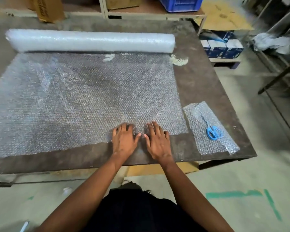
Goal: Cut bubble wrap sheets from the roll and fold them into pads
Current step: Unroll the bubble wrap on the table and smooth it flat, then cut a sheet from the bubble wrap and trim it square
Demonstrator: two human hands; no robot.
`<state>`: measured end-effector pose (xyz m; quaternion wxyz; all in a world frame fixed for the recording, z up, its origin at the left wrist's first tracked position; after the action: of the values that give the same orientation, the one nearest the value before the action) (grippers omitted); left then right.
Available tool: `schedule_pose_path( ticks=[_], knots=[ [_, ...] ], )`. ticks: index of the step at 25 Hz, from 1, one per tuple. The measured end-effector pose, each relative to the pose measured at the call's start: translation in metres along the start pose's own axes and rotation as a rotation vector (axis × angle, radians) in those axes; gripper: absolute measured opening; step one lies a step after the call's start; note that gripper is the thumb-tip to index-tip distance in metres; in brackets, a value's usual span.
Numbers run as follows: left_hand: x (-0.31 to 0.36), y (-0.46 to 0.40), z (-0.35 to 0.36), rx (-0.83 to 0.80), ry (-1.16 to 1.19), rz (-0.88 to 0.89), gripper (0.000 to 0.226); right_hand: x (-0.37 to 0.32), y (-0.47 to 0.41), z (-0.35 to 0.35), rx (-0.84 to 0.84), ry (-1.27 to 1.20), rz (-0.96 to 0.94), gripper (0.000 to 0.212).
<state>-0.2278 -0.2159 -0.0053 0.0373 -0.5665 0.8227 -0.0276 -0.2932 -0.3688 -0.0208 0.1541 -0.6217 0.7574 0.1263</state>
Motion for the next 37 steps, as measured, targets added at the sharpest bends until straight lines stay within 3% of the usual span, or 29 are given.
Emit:
schedule_pose_path(
  ticks=[5, 12, 15, 18, 23, 26, 31, 34, 37],
  knots=[
    [0.056, -0.023, -0.012, 0.017, 0.099, 0.155, 0.049, 0.031, -0.009, -0.028, 0.169, -0.041, 0.13, 0.053],
    [0.168, -0.041, -0.015, -0.16, 0.58, 0.253, 0.023, 0.145, 0.004, -0.096, 0.436, 0.032, 0.431, 0.034],
    [0.21, -0.048, -0.004, -0.319, 0.741, 0.18, 0.02, 0.2, 0.01, -0.119, 0.418, 0.028, 0.523, 0.038],
    [0.253, -0.053, 0.01, -0.435, 0.842, 0.051, 0.03, 0.246, 0.007, -0.132, 0.263, 0.028, 0.533, 0.056],
    [0.295, -0.047, 0.008, -0.265, 0.558, -0.039, 0.039, 0.287, -0.004, -0.143, 0.023, 0.082, 0.392, 0.073],
    [0.303, -0.038, 0.006, -0.244, 0.44, -0.139, 0.045, 0.294, -0.015, -0.147, -0.03, -0.022, 0.307, 0.061],
    [0.302, -0.034, 0.016, -0.275, 0.614, -0.447, 0.038, 0.317, -0.025, -0.154, 0.001, -0.358, 0.347, 0.02],
    [0.304, -0.034, 0.021, -0.293, 0.658, -0.52, 0.024, 0.337, -0.033, -0.166, 0.066, -0.554, 0.444, 0.026],
    [0.304, -0.031, 0.023, -0.302, 0.721, -0.545, 0.022, 0.358, -0.033, -0.186, 0.149, -0.568, 0.524, 0.022]
  ],
)
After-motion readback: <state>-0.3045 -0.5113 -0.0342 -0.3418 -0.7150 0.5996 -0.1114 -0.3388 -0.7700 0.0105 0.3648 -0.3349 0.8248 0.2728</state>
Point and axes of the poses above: each hand's wrist, its own y-axis away from the middle knuckle, its own z-axis out of the palm, x = y × z, the point moved 7 cm from there along -y, towards the middle knuckle, and after that the axes turned 9 degrees about -y, right-handed, at the moved point
